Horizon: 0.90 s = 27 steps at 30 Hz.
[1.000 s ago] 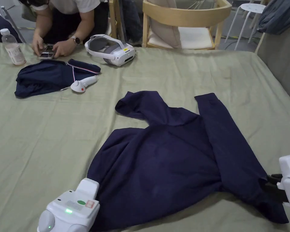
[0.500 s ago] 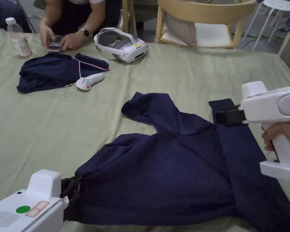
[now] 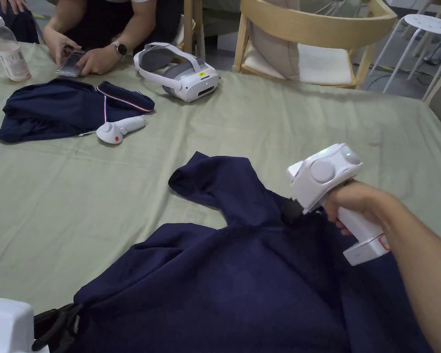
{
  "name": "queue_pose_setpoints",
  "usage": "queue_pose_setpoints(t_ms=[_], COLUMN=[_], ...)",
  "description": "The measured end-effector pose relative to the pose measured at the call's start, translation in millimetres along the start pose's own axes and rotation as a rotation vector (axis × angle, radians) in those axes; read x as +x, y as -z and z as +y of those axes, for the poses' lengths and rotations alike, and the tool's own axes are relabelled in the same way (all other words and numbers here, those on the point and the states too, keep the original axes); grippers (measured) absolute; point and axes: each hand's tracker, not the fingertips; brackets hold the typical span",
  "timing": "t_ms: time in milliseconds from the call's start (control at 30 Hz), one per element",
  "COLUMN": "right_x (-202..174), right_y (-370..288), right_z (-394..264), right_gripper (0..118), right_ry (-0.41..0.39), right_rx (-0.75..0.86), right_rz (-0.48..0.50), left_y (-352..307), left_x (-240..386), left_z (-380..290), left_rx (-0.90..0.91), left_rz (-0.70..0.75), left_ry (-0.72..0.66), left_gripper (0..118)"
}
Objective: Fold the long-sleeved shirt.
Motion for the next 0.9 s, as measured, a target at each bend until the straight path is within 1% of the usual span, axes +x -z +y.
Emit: queue_pose_setpoints(t_ms=[33, 67, 100, 133, 167, 233, 267, 300, 367, 433, 500, 533, 567, 600, 667, 700, 800, 833, 867, 900], right_x=[1.8, -0.5, -4.2, -10.0, -5.1, 1.0, 6.2, 12.6, 25.1, 38.9, 54.1, 61.0, 64.6, 69.9, 80.3, 86.3, 97.1, 96.6, 102.5, 111.4], right_y=[10.8, 0.2, -2.3, -3.5, -9.1, -25.2, -44.2, -71.3, -124.4, -184.6, -255.3, -286.5, -318.1, -349.1, -404.1, -424.8, -489.3, -503.9, -521.9, -539.4], right_z=[-1.2, 2.6, 2.9, 1.1, -4.3, -12.9, -19.9, -30.6, -52.6, -77.9, -110.0, -123.1, -136.7, -146.6, -161.0, -160.7, -159.0, -155.4, -150.8, -144.7], right_gripper=[24, 11, 3, 2, 2, 2, 2, 2, 2, 2, 2, 2, 2, 2, 2, 2, 2, 2, 2, 2], right_ry=[0.002, 0.042, 0.031, 0.012, -0.006, 0.073, 0.108, 0.134, 0.179, 0.184, 0.227, 0.238, 0.267, 0.272, 0.290, 0.315, 0.309, 0.334, 0.368, 0.399], right_rx=[-0.024, 0.070, 0.041, 0.045, 0.058, 0.098, 0.163, 0.232, 0.344, 0.449, 0.575, 0.612, 0.651, 0.702, 0.780, 0.794, 0.869, 0.882, 0.911, 0.930], right_rz=[0.098, 0.122, 0.086, 0.056, 0.049, 0.053, 0.033, 0.022, 0.034, 0.018, -0.008, -0.022, -0.058, -0.094, -0.136, -0.175, -0.316, -0.368, -0.397, -0.405], left_y=[0.4, 0.0, 0.0, 0.4, 1.9, 4.0, 4.0, 4.2, 5.3, 4.2, 1.6, -0.4, -2.5, -4.0, -13.6, -19.9, -42.7, -50.8, -63.8, -73.3], left_x=[-0.5, 0.2, 0.5, 0.2, -0.9, -3.4, -7.1, -11.4, -16.5, -19.0, -20.8, -21.6, -22.3, -23.3, -17.8, -11.2, 13.2, 18.7, 30.0, 36.6], left_z=[0.1, 0.6, 1.1, 1.8, 4.0, 11.7, 17.6, 24.8, 41.1, 60.7, 89.9, 106.8, 126.0, 149.2, 197.9, 223.8, 316.2, 343.7, 377.0, 409.7], left_rx=[-0.003, -0.004, -0.003, 0.001, 0.005, 0.017, 0.040, 0.072, 0.101, 0.158, 0.198, 0.214, 0.229, 0.249, 0.339, 0.364, 0.481, 0.511, 0.545, 0.550], left_rz=[-0.005, -0.005, -0.001, -0.003, -0.007, 0.007, 0.013, 0.003, -0.011, -0.016, -0.026, -0.032, -0.037, -0.023, -0.062, -0.066, -0.040, -0.046, -0.052, -0.058], left_ry=[-0.001, -0.003, -0.004, -0.005, -0.003, -0.005, -0.009, -0.015, -0.009, 0.023, 0.047, 0.037, 0.028, 0.025, 0.048, 0.076, 0.152, 0.143, 0.129, 0.110], left_gripper=[7, 7, 7, 7, 7, 7, 7, 7, 7, 7, 7, 7, 7, 7, 7, 7, 7, 7, 7, 7])
